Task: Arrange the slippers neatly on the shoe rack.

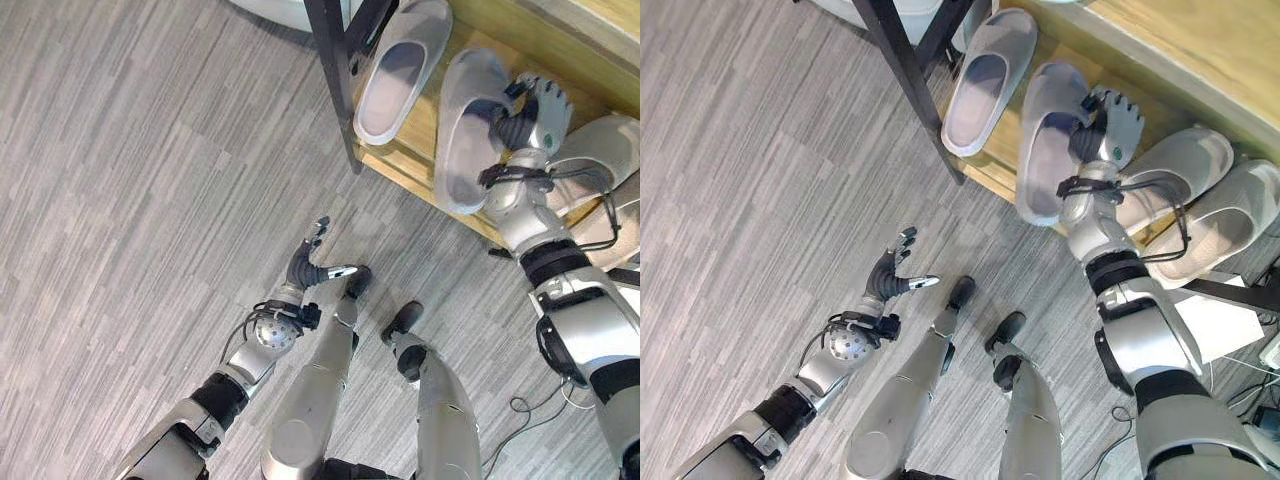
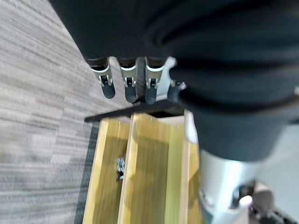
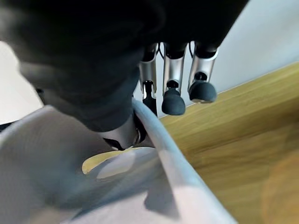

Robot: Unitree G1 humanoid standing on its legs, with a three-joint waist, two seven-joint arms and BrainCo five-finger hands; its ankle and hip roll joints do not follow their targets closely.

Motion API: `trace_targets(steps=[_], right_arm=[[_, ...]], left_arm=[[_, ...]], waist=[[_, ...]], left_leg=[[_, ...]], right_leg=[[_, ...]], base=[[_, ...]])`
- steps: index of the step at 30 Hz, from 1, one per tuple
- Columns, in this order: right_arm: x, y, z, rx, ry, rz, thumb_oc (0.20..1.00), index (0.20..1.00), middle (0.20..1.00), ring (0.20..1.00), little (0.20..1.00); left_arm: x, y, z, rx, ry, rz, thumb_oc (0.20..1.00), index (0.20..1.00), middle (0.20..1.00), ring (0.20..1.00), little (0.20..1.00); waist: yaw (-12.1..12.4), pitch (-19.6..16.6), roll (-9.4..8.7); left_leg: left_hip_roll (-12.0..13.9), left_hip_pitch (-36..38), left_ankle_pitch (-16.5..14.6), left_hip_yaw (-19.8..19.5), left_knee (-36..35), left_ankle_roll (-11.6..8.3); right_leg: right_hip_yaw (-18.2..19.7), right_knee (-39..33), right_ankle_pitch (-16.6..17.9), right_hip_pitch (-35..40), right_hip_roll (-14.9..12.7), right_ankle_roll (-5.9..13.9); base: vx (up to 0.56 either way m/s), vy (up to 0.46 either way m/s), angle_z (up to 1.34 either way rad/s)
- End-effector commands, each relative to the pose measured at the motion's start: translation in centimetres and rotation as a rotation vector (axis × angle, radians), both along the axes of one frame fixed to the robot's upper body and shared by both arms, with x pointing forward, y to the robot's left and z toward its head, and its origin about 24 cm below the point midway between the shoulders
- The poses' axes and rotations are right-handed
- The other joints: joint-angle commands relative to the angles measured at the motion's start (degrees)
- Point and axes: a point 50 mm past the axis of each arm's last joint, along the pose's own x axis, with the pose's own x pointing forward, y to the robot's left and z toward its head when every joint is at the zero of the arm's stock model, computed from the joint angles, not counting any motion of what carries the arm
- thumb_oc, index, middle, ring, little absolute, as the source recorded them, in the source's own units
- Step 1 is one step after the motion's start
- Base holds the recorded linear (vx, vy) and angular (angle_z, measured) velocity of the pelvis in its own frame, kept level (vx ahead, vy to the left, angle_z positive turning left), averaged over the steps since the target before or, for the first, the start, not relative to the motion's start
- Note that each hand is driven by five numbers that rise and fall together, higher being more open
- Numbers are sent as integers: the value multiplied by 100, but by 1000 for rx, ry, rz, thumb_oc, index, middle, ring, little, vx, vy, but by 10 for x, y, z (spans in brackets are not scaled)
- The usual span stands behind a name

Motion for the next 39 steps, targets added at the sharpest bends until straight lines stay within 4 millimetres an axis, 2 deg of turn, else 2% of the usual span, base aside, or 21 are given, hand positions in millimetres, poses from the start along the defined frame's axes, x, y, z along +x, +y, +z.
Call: trace_targets(steps=[1, 8, 9, 13, 18, 22, 24, 25, 27, 28, 32, 34, 39], right_arm=[[-6, -10, 26, -46, -112, -39, 200, 200, 200, 200, 200], [-5, -28, 39, -39, -90, -101, 200, 200, 200, 200, 200], [-2, -33, 38, -2, -46, -110, 1000, 1000, 1000, 1000, 1000], [4, -33, 33, 57, 24, -103, 1000, 1000, 1000, 1000, 1000], [6, -24, 22, 92, 33, -54, 1000, 1000, 1000, 1000, 1000], [3, 0, 9, 244, -50, 73, 1000, 1000, 1000, 1000, 1000], [-1, 17, -5, 326, -86, 145, 1000, 1000, 1000, 1000, 1000], [-4, 23, -20, 379, -75, 170, 1000, 1000, 1000, 1000, 1000], [-5, 26, -25, 409, -71, 191, 1000, 1000, 1000, 1000, 1000], [-5, 30, -36, 462, -44, 215, 1000, 1000, 1000, 1000, 1000], [-1, 25, -48, 470, 23, 187, 1000, 1000, 1000, 1000, 1000], [5, 13, -60, 513, 96, 135, 1000, 1000, 1000, 1000, 1000], [10, 7, -57, 475, 155, 134, 1000, 1000, 1000, 1000, 1000]], left_arm=[[-13, -4, 8, -51, -66, -41, 1000, 1000, 1000, 1000, 1000], [-12, -12, 11, -58, -73, -79, 1000, 1000, 1000, 1000, 1000], [-11, -13, 12, -63, -71, -82, 1000, 1000, 1000, 1000, 1000], [-9, -11, 13, -65, -66, -79, 1000, 1000, 1000, 1000, 1000], [-6, -7, 12, -57, -63, -54, 1000, 1000, 1000, 1000, 1000], [-6, -2, 5, -56, -34, -19, 1000, 1000, 1000, 1000, 1000], [-7, 2, -1, -51, -7, -1, 1000, 1000, 1000, 1000, 1000], [-9, 5, -5, -55, 10, 10, 1000, 1000, 1000, 1000, 1000], [-10, 6, -7, -52, 19, 15, 1000, 1000, 1000, 1000, 1000], [-10, 7, -10, -51, 33, 23, 1000, 1000, 1000, 1000, 1000], [-10, 10, -11, -52, 39, 27, 1000, 1000, 1000, 1000, 1000], [-11, 8, -12, -52, 41, 15, 1000, 1000, 1000, 1000, 1000], [-12, 8, -15, -36, 49, 0, 1000, 1000, 1000, 1000, 1000]], waist=[[60, -373, -10], [263, -318, -11], [321, -316, -14], [379, -274, -2], [322, -194, 40], [131, -183, 41], [8, -227, 41], [-49, -252, 43], [-68, -257, 43], [-112, -262, 65], [-141, -275, 112], [-94, -228, 178], [2, -206, 155]], left_leg=[[28, 86, -1226, -288, 417, -42], [-8, 163, -1275, -390, 261, -81], [-18, 176, -1256, -421, 226, -84], [-20, 293, -1226, -445, 150, -94], [-18, 455, -1226, -402, 144, -91], [39, 620, -1188, -291, 73, -73], [43, 703, -1134, -262, 24, -41], [56, 760, -1145, -230, 14, -27], [61, 786, -1152, -213, 19, -21], [59, 793, -1164, -187, 40, -12], [39, 741, -1140, -193, 66, -13], [28, 749, -1125, -229, 31, -18], [21, 752, -1157, -287, -32, -36]], right_leg=[[23, -390, -833, 899, -219, 415], [-64, -602, -884, 1061, -186, 471], [-91, -639, -874, 1086, -183, 472], [-126, -711, -846, 1211, -187, 471], [-63, -660, -857, 1314, -212, 440], [81, -673, -774, 1372, -202, 429], [97, -749, -710, 1441, -196, 408], [141, -777, -702, 1490, -190, 403], [171, -793, -689, 1510, -187, 400], [209, -796, -676, 1507, -185, 396], [219, -785, -646, 1456, -195, 392], [183, -791, -658, 1468, -207, 399], [139, -885, -670, 1528, -174, 447]], base=[[48, -1, 12], [73, -25, 9], [39, -12, 11], [10, -1, 5], [-24, 13, -1], [-61, 24, -6], [-76, 29, -24], [-66, 25, -15], [-30, -4, -16], [-48, -2, -20], [-30, 3, -11], [0, 0, 0], [65, -30, 15]])
